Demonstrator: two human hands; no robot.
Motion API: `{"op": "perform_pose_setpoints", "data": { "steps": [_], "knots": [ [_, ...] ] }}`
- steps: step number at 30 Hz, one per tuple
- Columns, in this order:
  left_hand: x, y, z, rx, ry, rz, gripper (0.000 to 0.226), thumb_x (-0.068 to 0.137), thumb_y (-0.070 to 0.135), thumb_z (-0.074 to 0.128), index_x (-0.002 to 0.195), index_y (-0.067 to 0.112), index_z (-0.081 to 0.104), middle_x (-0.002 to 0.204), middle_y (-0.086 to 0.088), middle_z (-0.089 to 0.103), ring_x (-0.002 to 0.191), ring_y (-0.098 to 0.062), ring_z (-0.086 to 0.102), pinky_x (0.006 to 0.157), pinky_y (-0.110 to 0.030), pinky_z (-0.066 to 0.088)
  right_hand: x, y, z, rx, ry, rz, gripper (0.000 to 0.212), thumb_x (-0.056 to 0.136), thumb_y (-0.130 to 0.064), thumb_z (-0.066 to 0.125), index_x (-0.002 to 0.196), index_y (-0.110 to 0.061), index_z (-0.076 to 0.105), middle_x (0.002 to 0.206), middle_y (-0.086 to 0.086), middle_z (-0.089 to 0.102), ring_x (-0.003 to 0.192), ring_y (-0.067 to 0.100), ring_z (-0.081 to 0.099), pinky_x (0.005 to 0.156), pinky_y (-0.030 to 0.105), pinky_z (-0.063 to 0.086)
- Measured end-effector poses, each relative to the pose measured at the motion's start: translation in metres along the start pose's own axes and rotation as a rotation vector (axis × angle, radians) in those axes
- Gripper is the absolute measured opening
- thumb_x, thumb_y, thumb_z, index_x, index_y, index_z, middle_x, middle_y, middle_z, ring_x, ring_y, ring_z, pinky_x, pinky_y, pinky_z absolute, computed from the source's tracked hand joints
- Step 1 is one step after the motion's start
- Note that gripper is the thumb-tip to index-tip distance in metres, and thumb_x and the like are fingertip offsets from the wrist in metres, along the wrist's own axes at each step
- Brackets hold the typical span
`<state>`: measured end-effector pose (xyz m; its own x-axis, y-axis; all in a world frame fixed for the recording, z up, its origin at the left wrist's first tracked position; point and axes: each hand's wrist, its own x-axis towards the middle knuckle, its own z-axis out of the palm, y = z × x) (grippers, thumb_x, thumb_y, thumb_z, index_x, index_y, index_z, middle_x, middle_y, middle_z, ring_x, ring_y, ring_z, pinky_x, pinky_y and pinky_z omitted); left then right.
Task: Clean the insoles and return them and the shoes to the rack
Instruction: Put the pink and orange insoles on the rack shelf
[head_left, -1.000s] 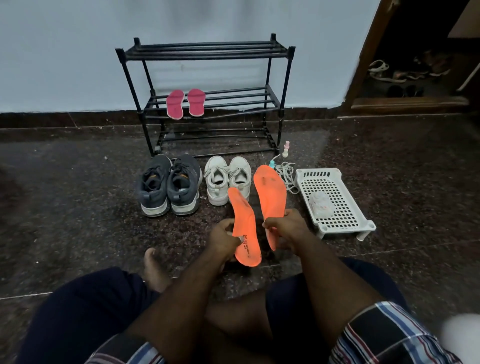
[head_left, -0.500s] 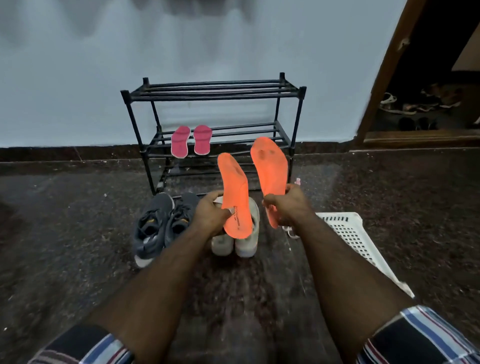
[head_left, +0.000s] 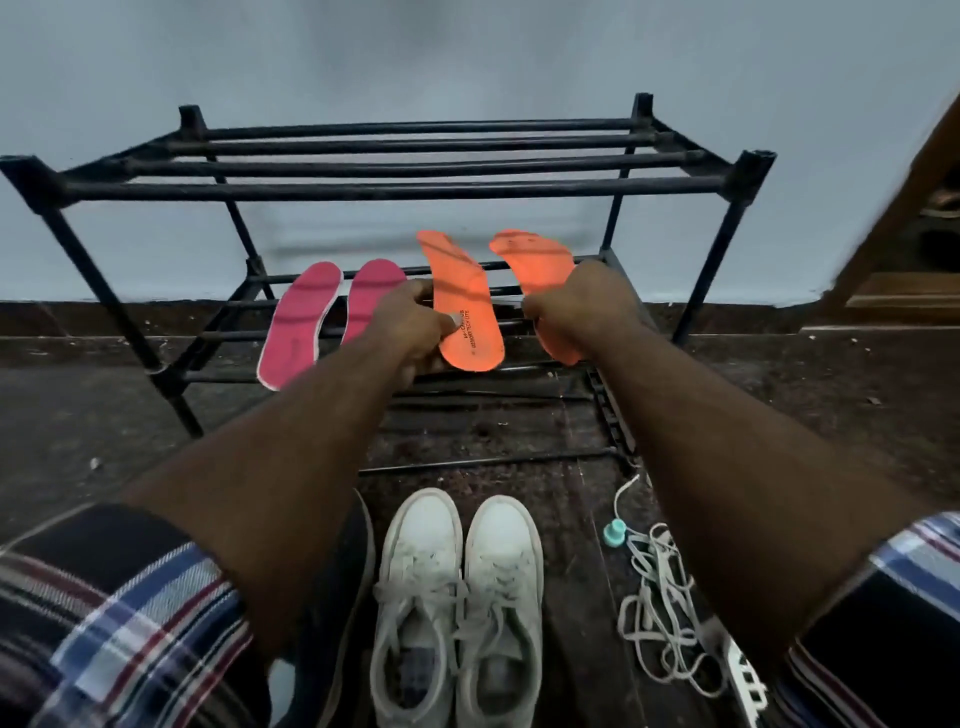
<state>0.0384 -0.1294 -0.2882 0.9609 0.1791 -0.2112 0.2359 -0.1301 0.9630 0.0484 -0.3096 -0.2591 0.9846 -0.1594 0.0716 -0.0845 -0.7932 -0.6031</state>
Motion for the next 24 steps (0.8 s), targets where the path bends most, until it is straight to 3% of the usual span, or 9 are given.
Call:
{"op": "perform_pose_setpoints", "data": {
  "steps": [2, 5, 9, 13, 20, 24],
  "knots": [
    [0.015, -0.004, 0.003, 0.048, 0.001, -0.024, 0.027, 0.093, -0.002, 0.064, 0.116, 0.011, 0.060, 0.103, -0.011, 0.072, 0.081, -0.022, 0.071, 0.051, -0.035, 0.060, 0.016, 0.000, 0.011, -0.072, 0.001, 0.002, 0.035, 0.074, -0.042, 0.069, 0.097, -0.018, 0.058, 0.091, 0.006, 0.060, 0.081, 0.026, 0.056, 0.065, 0.029, 0.040],
    [0.035, -0.019, 0.000, 0.265, 0.051, 0.035, 0.035, 0.077, 0.012, 0.078, 0.109, 0.006, 0.068, 0.104, -0.014, 0.074, 0.088, -0.030, 0.073, 0.074, -0.048, 0.062, 0.027, 0.011, 0.032, -0.208, -0.020, -0.026, 0.035, 0.073, -0.045, 0.066, 0.094, -0.018, 0.058, 0.093, 0.007, 0.062, 0.081, 0.027, 0.057, 0.066, 0.031, 0.041],
    [0.042, -0.025, -0.005, 0.541, 0.094, 0.133, 0.051, 0.066, 0.031, 0.078, 0.111, 0.010, 0.067, 0.105, -0.012, 0.072, 0.092, -0.032, 0.071, 0.081, -0.049, 0.060, 0.032, 0.021, 0.047, -0.287, 0.028, -0.057, 0.043, 0.064, -0.051, 0.061, 0.091, -0.017, 0.063, 0.094, 0.011, 0.065, 0.085, 0.032, 0.063, 0.063, 0.032, 0.043],
    [0.041, -0.017, -0.004, 0.813, 0.086, 0.202, 0.050, 0.085, 0.028, 0.075, 0.126, 0.003, 0.059, 0.120, -0.017, 0.065, 0.106, -0.034, 0.064, 0.090, -0.046, 0.055, 0.035, 0.024, 0.048, -0.293, 0.026, -0.078, 0.051, 0.063, -0.055, 0.064, 0.093, -0.014, 0.064, 0.100, 0.015, 0.064, 0.094, 0.035, 0.062, 0.065, 0.032, 0.042],
    [0.031, -0.004, 0.000, 1.099, 0.079, 0.267, 0.035, 0.093, 0.028, 0.069, 0.115, 0.001, 0.062, 0.115, -0.018, 0.066, 0.106, -0.035, 0.064, 0.085, -0.040, 0.051, 0.024, 0.022, 0.044, -0.336, 0.005, -0.041, 0.076, 0.064, -0.071, 0.059, 0.114, -0.014, 0.059, 0.116, 0.017, 0.059, 0.108, 0.037, 0.056, 0.081, 0.042, 0.049],
    [0.019, -0.007, 0.004, 1.191, 0.085, 0.300, 0.033, 0.093, 0.031, 0.067, 0.110, 0.003, 0.062, 0.112, -0.019, 0.067, 0.103, -0.036, 0.063, 0.079, -0.039, 0.052, 0.010, 0.024, 0.038, -0.416, 0.047, -0.081, 0.072, 0.078, -0.069, 0.053, 0.124, -0.014, 0.054, 0.124, 0.015, 0.055, 0.116, 0.036, 0.051, 0.086, 0.044, 0.046]
  ]
}}
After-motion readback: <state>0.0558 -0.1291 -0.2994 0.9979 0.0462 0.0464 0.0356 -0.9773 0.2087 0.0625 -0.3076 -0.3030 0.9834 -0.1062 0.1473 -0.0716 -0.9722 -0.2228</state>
